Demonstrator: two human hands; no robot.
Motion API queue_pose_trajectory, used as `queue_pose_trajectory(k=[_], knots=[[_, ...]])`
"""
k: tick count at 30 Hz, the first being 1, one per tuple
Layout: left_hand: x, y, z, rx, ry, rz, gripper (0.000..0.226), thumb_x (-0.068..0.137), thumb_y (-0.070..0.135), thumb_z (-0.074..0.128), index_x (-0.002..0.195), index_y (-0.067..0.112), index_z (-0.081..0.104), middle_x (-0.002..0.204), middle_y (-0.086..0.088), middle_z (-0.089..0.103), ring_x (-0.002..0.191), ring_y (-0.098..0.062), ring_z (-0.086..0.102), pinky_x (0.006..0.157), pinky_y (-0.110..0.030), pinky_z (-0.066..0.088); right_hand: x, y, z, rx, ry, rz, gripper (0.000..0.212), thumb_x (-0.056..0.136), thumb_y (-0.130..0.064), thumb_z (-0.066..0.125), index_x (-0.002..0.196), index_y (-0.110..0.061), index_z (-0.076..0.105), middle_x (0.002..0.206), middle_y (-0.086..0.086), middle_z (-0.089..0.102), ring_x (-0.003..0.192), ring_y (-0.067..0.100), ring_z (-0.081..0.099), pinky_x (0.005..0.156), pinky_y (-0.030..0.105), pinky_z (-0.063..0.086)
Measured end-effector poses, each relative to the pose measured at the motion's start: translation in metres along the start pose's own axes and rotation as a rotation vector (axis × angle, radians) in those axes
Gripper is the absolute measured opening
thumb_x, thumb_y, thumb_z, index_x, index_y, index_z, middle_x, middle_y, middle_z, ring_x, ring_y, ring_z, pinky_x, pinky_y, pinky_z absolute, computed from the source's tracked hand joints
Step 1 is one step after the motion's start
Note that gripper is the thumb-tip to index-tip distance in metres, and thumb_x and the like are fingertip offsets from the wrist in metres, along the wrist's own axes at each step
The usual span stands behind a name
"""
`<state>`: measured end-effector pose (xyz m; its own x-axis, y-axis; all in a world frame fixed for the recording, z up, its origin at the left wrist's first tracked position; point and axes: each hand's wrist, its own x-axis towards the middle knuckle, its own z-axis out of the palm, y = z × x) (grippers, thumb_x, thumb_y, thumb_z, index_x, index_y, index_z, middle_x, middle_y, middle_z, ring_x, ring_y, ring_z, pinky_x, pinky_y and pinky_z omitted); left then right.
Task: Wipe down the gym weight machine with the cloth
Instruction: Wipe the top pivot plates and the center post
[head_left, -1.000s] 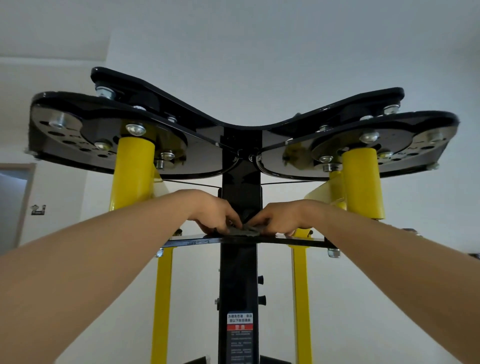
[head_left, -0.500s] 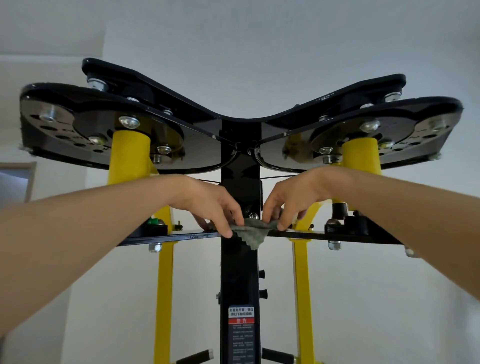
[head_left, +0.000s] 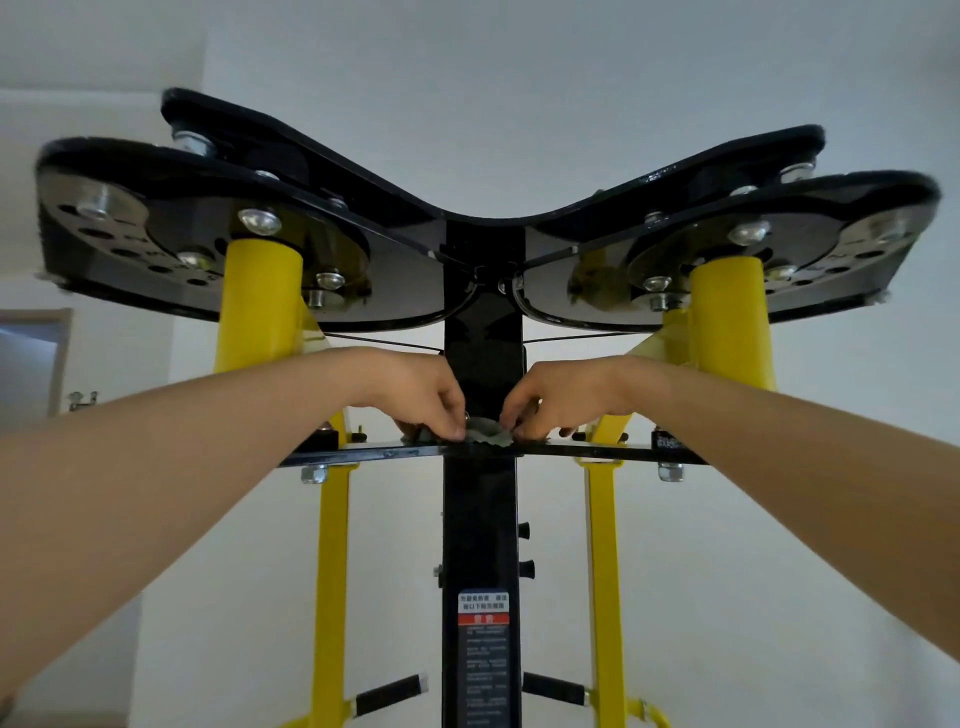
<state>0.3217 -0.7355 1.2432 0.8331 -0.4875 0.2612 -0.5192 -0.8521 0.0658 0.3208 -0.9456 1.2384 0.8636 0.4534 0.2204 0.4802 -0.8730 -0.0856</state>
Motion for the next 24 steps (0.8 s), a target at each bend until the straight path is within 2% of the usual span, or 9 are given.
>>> queue_pose_trajectory(k=[2,6,10,13,15,17,20,22,24], knots=[[-0.008,0.005,0.001,-0.006,0.049,0.029,0.007,0.091,0.023,0.074,0.089,0.017,0.077,0.084,0.001,0.067,0.076,-0.011,0.060,0.077,-0.030,0.056,-0.013,-0.004,0.001,0.002,0.076,-0.057,0.012,0.093,-0.022,0.066,0.104,-0.024,0.072,0.098,-0.001,0.064,0.086,0.012,0.058,0.076,0.028,0.053],[-0.029,0.024,0.013,0.064,0.256,0.085,0.009,0.087,0.032,0.076,0.087,0.024,0.078,0.083,0.004,0.073,0.076,-0.012,0.065,0.073,-0.036,0.056,-0.039,-0.012,0.019,-0.083,0.345,-0.172,0.006,0.086,-0.024,0.076,0.088,-0.019,0.075,0.085,-0.003,0.070,0.079,0.013,0.062,0.073,0.031,0.052],[-0.060,0.044,0.046,0.091,0.493,0.161,0.013,0.084,0.040,0.076,0.087,0.028,0.080,0.073,0.013,0.070,0.073,-0.008,0.065,0.069,-0.031,0.053,-0.069,-0.013,0.054,0.062,0.675,-0.208,0.004,0.082,-0.018,0.076,0.082,-0.020,0.073,0.079,-0.007,0.070,0.073,0.009,0.063,0.070,0.032,0.056],[-0.077,0.046,0.085,-0.025,0.557,0.153,0.009,0.084,0.036,0.077,0.087,0.028,0.080,0.074,0.014,0.071,0.071,-0.004,0.066,0.067,-0.022,0.050,-0.086,-0.010,0.087,0.268,0.826,-0.209,0.004,0.084,-0.014,0.076,0.085,-0.018,0.073,0.074,-0.010,0.068,0.065,0.006,0.063,0.063,0.024,0.054],[-0.080,0.038,0.113,-0.167,0.575,0.100,0.007,0.085,0.033,0.078,0.087,0.027,0.080,0.076,0.015,0.073,0.071,0.001,0.067,0.066,-0.017,0.049,-0.091,-0.012,0.114,0.520,0.776,-0.132,0.005,0.085,-0.011,0.075,0.087,-0.015,0.073,0.072,-0.004,0.070,0.064,0.011,0.065,0.062,0.025,0.056],[-0.079,0.029,0.142,-0.409,0.586,0.025,0.008,0.087,0.028,0.078,0.091,0.022,0.081,0.079,0.010,0.076,0.075,-0.003,0.071,0.072,-0.021,0.055,-0.094,-0.016,0.138,0.860,0.582,-0.016,0.010,0.089,-0.011,0.073,0.098,-0.013,0.073,0.086,0.005,0.075,0.078,0.021,0.072,0.067,0.030,0.061],[-0.074,0.024,0.174,-0.925,0.550,-0.112,0.009,0.094,0.016,0.071,0.098,0.013,0.079,0.090,-0.005,0.078,0.085,-0.016,0.076,0.073,-0.024,0.060,-0.091,-0.022,0.162,1.228,0.263,0.054,0.021,0.094,-0.017,0.068,0.115,-0.016,0.069,0.103,0.007,0.077,0.096,0.020,0.074,0.079,0.034,0.062],[-0.070,0.025,0.184,-1.191,0.511,-0.168,0.013,0.097,0.014,0.066,0.104,0.011,0.077,0.098,-0.008,0.077,0.088,-0.017,0.076,0.073,-0.023,0.060,-0.080,-0.026,0.173,1.360,0.234,0.047,0.025,0.094,-0.016,0.069,0.119,-0.015,0.067,0.106,0.009,0.076,0.096,0.023,0.075,0.082,0.038,0.062],[-0.065,0.021,0.190,-1.343,0.469,-0.178,0.019,0.100,0.015,0.060,0.114,0.013,0.074,0.104,-0.007,0.077,0.093,-0.016,0.075,0.077,-0.025,0.060,-0.064,-0.027,0.181,1.449,0.324,0.104,0.029,0.092,-0.010,0.070,0.120,-0.012,0.065,0.107,0.014,0.075,0.092,0.025,0.075,0.081,0.039,0.062]])
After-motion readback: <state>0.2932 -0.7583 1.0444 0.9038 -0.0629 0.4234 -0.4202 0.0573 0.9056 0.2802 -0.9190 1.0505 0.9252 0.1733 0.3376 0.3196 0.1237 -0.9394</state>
